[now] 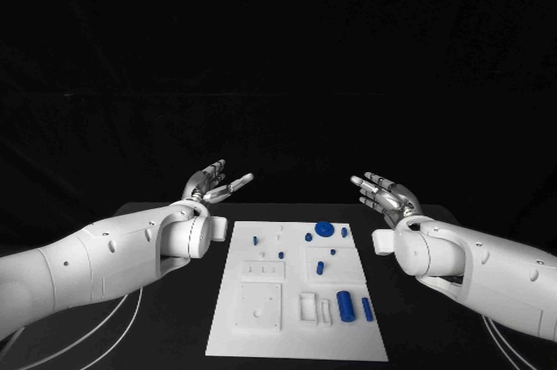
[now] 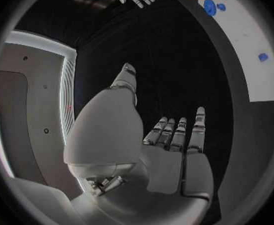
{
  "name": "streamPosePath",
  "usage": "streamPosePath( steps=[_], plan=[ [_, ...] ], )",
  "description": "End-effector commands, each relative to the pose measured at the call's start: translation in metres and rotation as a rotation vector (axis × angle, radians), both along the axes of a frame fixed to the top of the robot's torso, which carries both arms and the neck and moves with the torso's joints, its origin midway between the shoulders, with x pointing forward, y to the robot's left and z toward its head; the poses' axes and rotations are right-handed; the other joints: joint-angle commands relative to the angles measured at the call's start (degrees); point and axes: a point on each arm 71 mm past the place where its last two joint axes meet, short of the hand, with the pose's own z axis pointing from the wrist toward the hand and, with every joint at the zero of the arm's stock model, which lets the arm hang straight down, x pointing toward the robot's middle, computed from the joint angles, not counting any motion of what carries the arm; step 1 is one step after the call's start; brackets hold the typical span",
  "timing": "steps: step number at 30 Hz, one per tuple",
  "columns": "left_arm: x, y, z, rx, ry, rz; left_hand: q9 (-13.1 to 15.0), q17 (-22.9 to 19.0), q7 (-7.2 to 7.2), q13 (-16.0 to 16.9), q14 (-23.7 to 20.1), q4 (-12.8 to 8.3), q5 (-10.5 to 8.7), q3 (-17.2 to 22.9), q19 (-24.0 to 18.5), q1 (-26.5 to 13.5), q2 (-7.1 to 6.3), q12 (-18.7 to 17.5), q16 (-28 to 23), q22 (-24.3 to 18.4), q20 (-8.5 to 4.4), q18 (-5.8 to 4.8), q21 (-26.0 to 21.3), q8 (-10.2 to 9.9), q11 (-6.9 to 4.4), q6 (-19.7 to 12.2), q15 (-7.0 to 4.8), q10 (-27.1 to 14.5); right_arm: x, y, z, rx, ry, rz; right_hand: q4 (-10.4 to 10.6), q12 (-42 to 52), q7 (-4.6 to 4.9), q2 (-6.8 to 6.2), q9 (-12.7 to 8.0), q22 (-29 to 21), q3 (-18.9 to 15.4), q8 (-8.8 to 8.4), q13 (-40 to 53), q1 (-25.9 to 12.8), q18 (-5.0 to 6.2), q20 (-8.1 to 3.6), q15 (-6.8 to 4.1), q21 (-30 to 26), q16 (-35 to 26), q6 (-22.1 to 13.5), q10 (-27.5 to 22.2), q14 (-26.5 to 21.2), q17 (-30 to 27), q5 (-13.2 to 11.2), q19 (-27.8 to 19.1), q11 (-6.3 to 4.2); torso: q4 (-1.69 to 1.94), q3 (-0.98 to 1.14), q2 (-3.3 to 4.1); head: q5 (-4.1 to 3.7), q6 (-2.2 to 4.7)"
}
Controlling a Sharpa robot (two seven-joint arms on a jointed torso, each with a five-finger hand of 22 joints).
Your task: Assemble the parts on the task board
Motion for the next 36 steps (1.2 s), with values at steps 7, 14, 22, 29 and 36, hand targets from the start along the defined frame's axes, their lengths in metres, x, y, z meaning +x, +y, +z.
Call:
streamPosePath(
  steps=[7, 14, 22, 29, 36],
  plan=[
    [0.017, 0.000, 0.010, -0.018, 0.084, -0.098, 0.5, 0.9, 2.91, 0.7, 14.2, 0.4, 0.22, 3.1, 12.0, 3.0, 3.21, 0.8, 1.5, 1.3, 0.28, 3.04, 2.5, 0.7, 2.89, 6.4, 1.14, 10.9, 0.020, -0.010, 0.005, -0.002, 0.120, 0.254, -6.0, 1.6, 1.76, -2.40, 1.1, 1.7, 4.2, 1.20, 1.4, 4.7, -1.33, -4.12, -1.39, 3.4, 1.7, 24.4, 29.5, 31.8, 1.6, 2.0, 27.1, -1.73, 0.00, -0.01, 0.02, 0.00, -0.02],
    [0.016, -0.006, 0.011, -0.024, 0.079, -0.170, 1.8, 2.3, 5.08, 2.0, 42.5, -10.3, 4.52, 3.4, 25.6, -0.4, 11.12, 2.3, 5.3, 2.5, -5.21, 1.17, 8.0, 4.2, 4.69, 32.2, 1.63, 43.7, 0.031, -0.014, 0.016, -0.566, -0.102, 0.271, -8.1, 1.8, 0.34, -2.12, 1.9, 2.1, 6.6, 1.78, 1.6, 2.7, -1.40, -7.91, -5.42, 4.6, 2.3, 38.1, 41.6, 42.9, 2.9, 4.7, 37.1, -4.82, -0.14, -0.12, 0.90, -0.17, 0.24],
    [0.010, -0.003, 0.011, 0.014, 0.073, -0.192, 3.7, 4.7, 2.26, 2.2, 55.3, -16.7, 13.80, 5.0, 34.6, 1.0, 13.58, 3.1, 12.9, 5.8, -13.19, -3.21, 15.2, 6.7, 0.27, 47.4, -4.14, 59.6, 0.034, 0.000, 0.017, -0.784, -0.200, 0.306, -8.8, 1.8, -0.55, -4.74, 1.8, 3.2, 12.9, 1.76, 1.6, 0.2, -2.36, -13.38, -9.88, 7.8, 2.4, 41.0, 45.7, 55.3, 6.2, 8.1, 47.2, -6.71, -0.22, -0.30, 0.85, -0.04, -0.06],
    [0.000, -0.002, 0.012, -0.007, 0.076, -0.242, 3.5, 6.6, 2.87, 2.1, 52.3, -21.7, 11.50, 4.8, 30.1, -1.8, 15.10, 2.4, 16.5, 10.4, -14.56, -5.06, 21.4, 2.4, 1.06, 47.2, -4.18, 57.4, 0.037, 0.020, 0.025, -0.976, -0.268, 0.370, -8.7, 1.8, -1.08, -5.83, 1.8, 8.2, 12.5, 1.73, 1.6, 0.5, -2.10, -17.13, -12.92, 15.7, 5.7, 41.6, 49.5, 63.7, 14.5, 8.2, 53.2, -8.45, 0.02, -0.27, 1.67, -0.05, 0.31],
    [-0.018, -0.010, 0.021, -0.044, 0.072, -0.322, 3.0, 5.1, 3.26, 2.1, 52.7, -22.5, 8.59, 5.2, 29.4, -2.6, 14.56, 2.3, 14.3, 10.2, -13.45, -4.02, 21.4, 2.4, 1.69, 45.4, -3.65, 55.7, 0.038, 0.041, 0.042, -1.137, -0.326, 0.418, -8.7, 1.8, -0.88, -7.12, 1.8, 13.3, 12.9, 1.74, 1.6, 2.0, -1.02, -17.11, -13.09, 21.5, 8.5, 40.7, 47.3, 63.4, 21.6, 6.9, 51.7, -8.00, 0.79, -0.65, 3.43, -0.95, 1.16]
  ],
)
